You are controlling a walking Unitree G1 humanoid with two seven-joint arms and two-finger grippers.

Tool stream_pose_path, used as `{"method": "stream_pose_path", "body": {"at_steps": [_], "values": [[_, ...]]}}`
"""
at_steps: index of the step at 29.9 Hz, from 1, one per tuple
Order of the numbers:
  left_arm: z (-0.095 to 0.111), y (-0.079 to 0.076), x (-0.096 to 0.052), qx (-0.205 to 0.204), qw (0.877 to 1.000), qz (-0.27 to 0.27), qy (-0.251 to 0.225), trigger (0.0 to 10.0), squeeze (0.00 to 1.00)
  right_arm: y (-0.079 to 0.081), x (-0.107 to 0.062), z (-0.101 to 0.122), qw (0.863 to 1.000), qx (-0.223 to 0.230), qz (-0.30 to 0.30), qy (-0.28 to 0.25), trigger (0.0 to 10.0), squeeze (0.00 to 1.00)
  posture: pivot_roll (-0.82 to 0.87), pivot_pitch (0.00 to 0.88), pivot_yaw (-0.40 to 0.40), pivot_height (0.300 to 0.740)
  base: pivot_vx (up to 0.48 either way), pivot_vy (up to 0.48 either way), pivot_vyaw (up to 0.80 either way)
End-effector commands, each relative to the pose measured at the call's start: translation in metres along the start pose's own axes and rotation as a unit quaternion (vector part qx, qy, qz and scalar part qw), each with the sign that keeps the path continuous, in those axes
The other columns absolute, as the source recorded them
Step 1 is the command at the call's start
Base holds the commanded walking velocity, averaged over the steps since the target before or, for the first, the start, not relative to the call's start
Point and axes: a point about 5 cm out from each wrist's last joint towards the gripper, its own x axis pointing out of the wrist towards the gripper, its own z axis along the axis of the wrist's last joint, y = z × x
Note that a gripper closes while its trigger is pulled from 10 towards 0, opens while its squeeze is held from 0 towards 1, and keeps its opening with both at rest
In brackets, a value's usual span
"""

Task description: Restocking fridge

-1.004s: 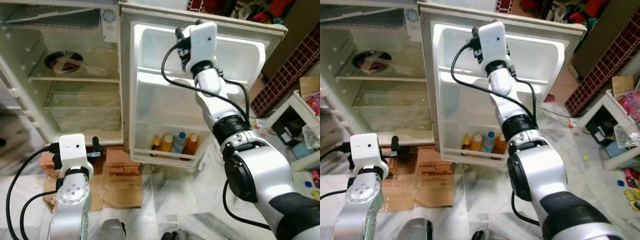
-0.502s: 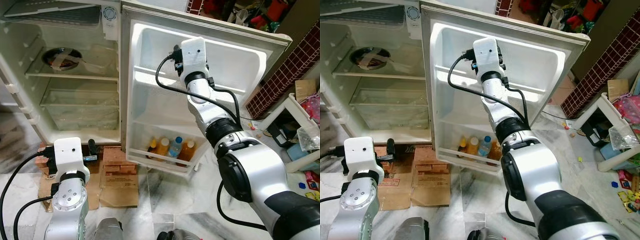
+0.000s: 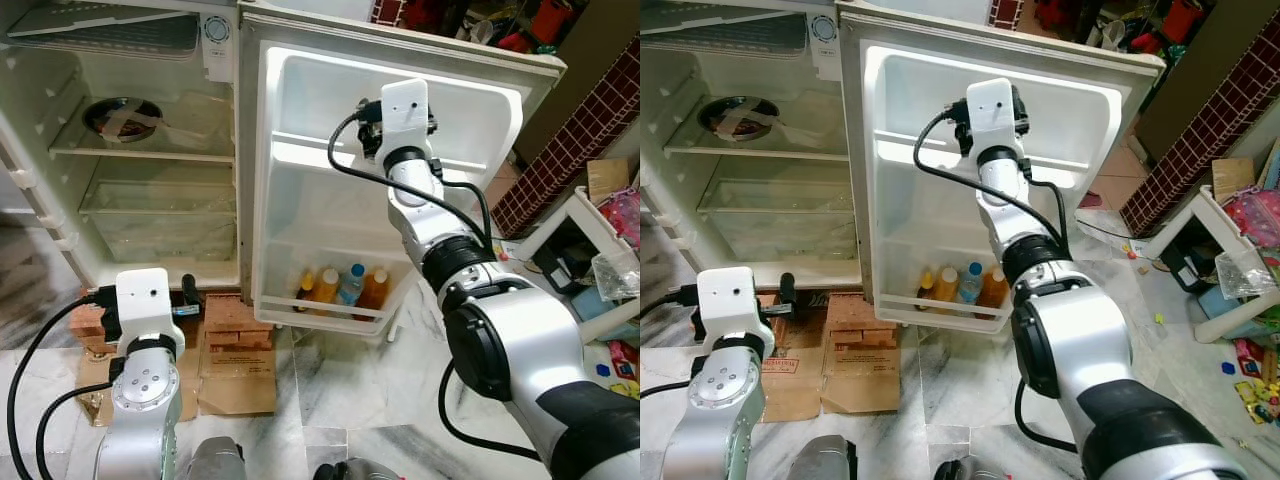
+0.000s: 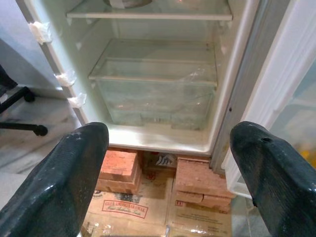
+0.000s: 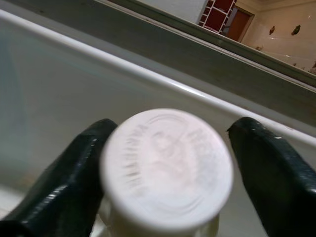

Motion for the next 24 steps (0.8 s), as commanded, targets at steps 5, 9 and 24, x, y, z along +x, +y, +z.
{"method": "stream_pose_path", "body": {"at_steps": [5,9,24], "values": [[-0.002,-0.001,0.002,-0.001,1.000,0.002,0.007,10.0,0.00,-0.004,0.004,0.009,1.000,0.012,-0.009,-0.016,10.0,1.00,0.24,0.034,-0.167,0.740,0.000,0.000,0.00],[-0.002,-0.001,0.002,-0.002,1.000,0.002,0.008,10.0,0.00,-0.008,0.005,0.013,0.999,0.025,-0.012,-0.027,10.0,1.00,0.24,0.034,-0.168,0.740,0.000,0.000,0.00],[-0.003,-0.002,0.003,0.000,1.000,0.000,0.007,10.0,0.00,-0.021,0.001,0.014,0.992,0.073,0.063,-0.076,10.0,1.00,0.23,0.030,-0.158,0.740,0.000,0.000,0.00]]}}
